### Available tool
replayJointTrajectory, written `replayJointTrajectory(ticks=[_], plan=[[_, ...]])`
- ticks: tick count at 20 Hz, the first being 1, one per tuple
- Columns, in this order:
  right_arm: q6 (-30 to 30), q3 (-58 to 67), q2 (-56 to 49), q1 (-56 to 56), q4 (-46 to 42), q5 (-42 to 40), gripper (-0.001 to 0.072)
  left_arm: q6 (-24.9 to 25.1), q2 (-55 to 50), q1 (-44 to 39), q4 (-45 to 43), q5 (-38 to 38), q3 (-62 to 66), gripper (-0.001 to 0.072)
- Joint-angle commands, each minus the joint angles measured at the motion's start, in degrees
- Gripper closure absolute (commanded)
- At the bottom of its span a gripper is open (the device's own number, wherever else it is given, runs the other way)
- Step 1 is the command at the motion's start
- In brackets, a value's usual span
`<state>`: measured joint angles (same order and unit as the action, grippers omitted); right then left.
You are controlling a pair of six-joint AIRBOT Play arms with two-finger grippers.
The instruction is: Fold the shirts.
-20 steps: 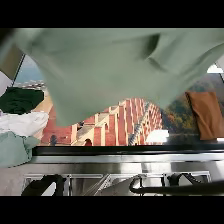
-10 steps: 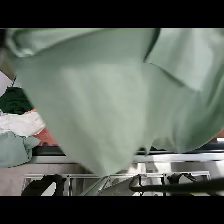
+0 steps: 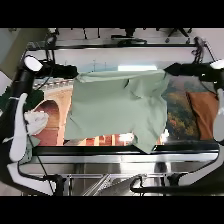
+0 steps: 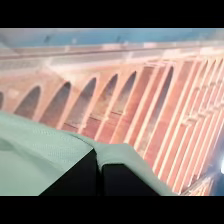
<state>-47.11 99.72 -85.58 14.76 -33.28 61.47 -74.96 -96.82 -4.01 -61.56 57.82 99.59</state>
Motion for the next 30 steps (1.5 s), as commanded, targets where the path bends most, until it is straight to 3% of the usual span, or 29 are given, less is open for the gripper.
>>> replayJointTrajectory(ticks=[1, 2, 3, 4, 5, 6, 7, 10, 14, 19, 22, 25, 26, 27, 28, 29, 30], plan=[[1.66, -0.42, -7.30, -2.14, -0.37, -7.26, 0.0694, 0.31, -13.22, 0.00, 4.33, 0.61, 9.07, 0.0694], [1.64, -0.42, -7.43, -2.25, -0.24, -7.15, 0.0680, 0.11, -14.56, 0.55, 5.62, 1.60, 11.26, 0.0688], [0.68, -0.42, -7.34, -2.21, 0.11, -6.99, 0.0454, -0.83, -15.56, 1.20, 7.48, 3.96, 13.51, 0.0667], [-1.40, -0.42, -7.06, -1.99, 0.33, -6.69, 0.0125, -1.33, -16.09, 1.92, 8.96, 7.32, 15.82, 0.0331], [-2.34, -0.31, -6.45, -1.31, 0.24, -5.40, 0.0080, -2.97, -16.24, 2.91, 9.27, 10.93, 18.01, 0.0078], [-2.62, -0.15, -5.31, -0.31, 0.24, -3.04, 0.0163, -4.61, -15.78, 4.02, 9.25, 14.97, 19.82, 0.0070], [-2.60, -0.15, -3.76, 0.96, -0.20, -0.46, 0.0302, -4.72, -14.34, 5.73, 9.20, 19.19, 20.50, 0.0070], [-5.22, -0.28, 2.56, 7.15, -4.70, 11.19, 0.0312, -4.57, -4.87, 11.74, 7.30, 25.20, 11.02, 0.0071], [-8.31, -8.35, 9.42, 13.81, -10.34, 21.14, 0.0312, -3.13, 8.72, 17.46, -2.71, 25.44, -16.44, 0.0071], [-8.68, -26.03, 15.17, 17.55, -14.97, 19.37, 0.0312, 0.61, 15.13, 22.64, -3.13, 11.80, -44.02, 0.0071], [-8.61, -32.39, 15.19, 17.11, -14.73, 18.14, 0.0310, 4.28, 12.92, 23.69, -0.57, 8.35, -47.30, 0.0071], [-8.20, -37.92, 15.19, 14.60, -14.51, 14.49, 0.0300, 9.62, 7.67, 22.67, 8.87, 6.91, -45.31, 0.0072], [-8.20, -39.43, 15.13, 13.33, -14.53, 13.18, 0.0291, 11.04, 5.57, 22.29, 12.15, 7.17, -43.85, 0.0100], [-8.24, -40.87, 14.91, 11.91, -14.56, 11.76, 0.0220, 12.33, 3.34, 21.51, 14.80, 8.24, -42.18, 0.0233], [-8.28, -41.94, 14.51, 10.62, -14.53, 10.27, 0.0210, 13.31, 1.03, 20.55, 16.28, 9.51, -40.35, 0.0297], [-8.46, -42.62, 13.90, 9.18, -14.51, 9.27, 0.0211, 13.29, -0.94, 19.71, 16.55, 10.99, -38.36, 0.0299], [-8.50, -42.71, 13.05, 8.11, -14.51, 8.98, 0.0211, 13.18, -2.36, 18.99, 16.55, 12.31, -36.85, 0.0359]])
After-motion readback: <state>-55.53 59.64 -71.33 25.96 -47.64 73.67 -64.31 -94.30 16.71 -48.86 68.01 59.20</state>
